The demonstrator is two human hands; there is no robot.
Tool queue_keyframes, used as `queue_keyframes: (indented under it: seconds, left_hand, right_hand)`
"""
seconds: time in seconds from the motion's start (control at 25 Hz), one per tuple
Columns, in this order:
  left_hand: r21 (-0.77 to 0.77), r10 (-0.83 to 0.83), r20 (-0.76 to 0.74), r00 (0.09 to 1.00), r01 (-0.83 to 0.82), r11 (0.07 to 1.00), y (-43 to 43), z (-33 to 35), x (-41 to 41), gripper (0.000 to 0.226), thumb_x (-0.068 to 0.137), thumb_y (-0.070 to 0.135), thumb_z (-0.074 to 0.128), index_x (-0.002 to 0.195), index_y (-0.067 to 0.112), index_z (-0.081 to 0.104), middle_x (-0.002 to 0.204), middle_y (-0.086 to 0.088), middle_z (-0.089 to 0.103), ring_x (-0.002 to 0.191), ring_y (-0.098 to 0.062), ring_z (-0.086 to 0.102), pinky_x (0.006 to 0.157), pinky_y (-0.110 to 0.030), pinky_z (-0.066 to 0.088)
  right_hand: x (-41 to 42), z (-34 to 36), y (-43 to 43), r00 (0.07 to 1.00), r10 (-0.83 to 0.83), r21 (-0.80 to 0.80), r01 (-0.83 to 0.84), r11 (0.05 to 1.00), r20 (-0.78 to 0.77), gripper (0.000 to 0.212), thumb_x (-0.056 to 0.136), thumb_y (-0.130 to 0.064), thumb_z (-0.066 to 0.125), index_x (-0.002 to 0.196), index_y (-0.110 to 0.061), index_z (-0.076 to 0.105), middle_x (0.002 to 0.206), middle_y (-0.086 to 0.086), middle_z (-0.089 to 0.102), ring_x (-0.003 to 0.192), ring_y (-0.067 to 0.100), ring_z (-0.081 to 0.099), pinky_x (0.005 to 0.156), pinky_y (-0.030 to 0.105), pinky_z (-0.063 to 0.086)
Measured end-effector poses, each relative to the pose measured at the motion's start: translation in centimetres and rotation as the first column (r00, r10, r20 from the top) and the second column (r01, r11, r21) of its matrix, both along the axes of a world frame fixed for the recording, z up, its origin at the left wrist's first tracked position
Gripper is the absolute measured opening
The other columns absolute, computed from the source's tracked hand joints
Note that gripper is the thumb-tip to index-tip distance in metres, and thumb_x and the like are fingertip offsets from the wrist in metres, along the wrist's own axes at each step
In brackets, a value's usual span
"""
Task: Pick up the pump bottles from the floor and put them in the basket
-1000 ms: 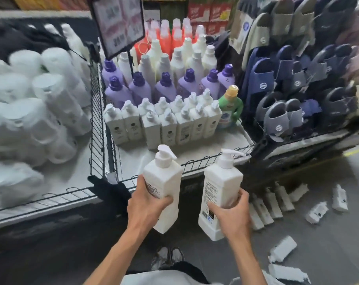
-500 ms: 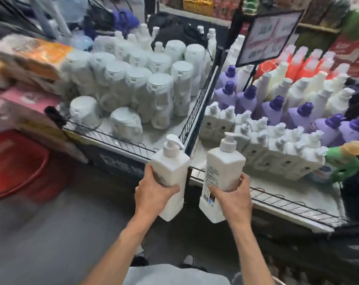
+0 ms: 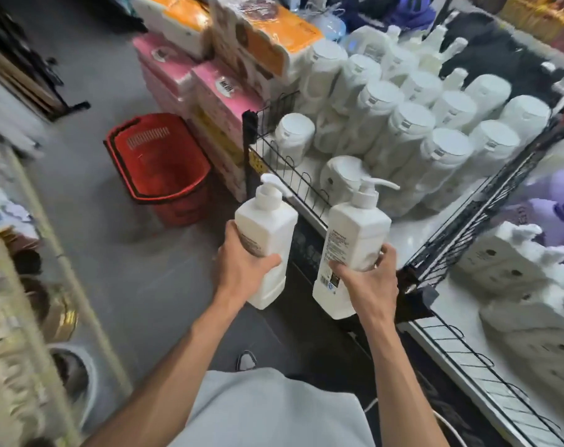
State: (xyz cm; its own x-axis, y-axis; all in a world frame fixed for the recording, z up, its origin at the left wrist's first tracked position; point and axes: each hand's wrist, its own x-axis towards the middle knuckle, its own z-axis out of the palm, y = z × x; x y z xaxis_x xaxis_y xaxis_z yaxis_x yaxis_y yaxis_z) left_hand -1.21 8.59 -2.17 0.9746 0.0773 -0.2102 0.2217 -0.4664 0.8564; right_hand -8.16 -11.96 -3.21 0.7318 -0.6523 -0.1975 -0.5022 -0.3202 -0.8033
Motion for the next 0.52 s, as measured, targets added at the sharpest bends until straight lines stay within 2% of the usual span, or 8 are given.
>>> queue_keyframes:
  seconds: [0.08,0.28,0.52]
  left_hand:
    - [0.008,0.078,-0.015,0.997,-0.078,0.997,3.0,-0.2,2.0,0.073,0.061,0.025,0.089,0.119,0.022,0.044,0.102,0.007,0.063,0.093,-0.025,0.061,0.078,-0.038,0.05]
    - [0.031,0.306,-0.036,0.951,-0.305,0.952,9.8,-1.2,7.6,0.074,0.059,0.029,0.088,0.122,0.026,0.048,0.102,0.007,0.066,0.095,-0.026,0.064,0.082,-0.041,0.053]
    - [0.08,0.464,-0.044,0.884,-0.46,0.884,15.2,-1.8,16.4,0.072,0.053,0.04,0.081,0.114,0.031,0.043,0.098,0.006,0.066,0.09,-0.028,0.063,0.082,-0.045,0.054]
  right_hand:
    - [3.5,-0.1,2.5,0.998,0.057,0.02,-0.057,0.998,0.011,0.078,0.063,-0.041,0.088,0.123,-0.038,0.038,0.098,-0.022,0.06,0.097,0.016,0.065,0.083,0.04,0.053]
    - [12.9,-0.8,8.3,0.968,0.25,0.007,-0.25,0.968,0.009,0.075,0.063,-0.041,0.087,0.117,-0.039,0.036,0.097,-0.022,0.059,0.097,0.017,0.064,0.086,0.045,0.054]
    - [25.3,-2.2,13.4,0.91,0.414,0.039,-0.414,0.909,0.013,0.075,0.057,-0.049,0.083,0.118,-0.038,0.039,0.098,-0.019,0.063,0.093,0.013,0.065,0.086,0.045,0.055]
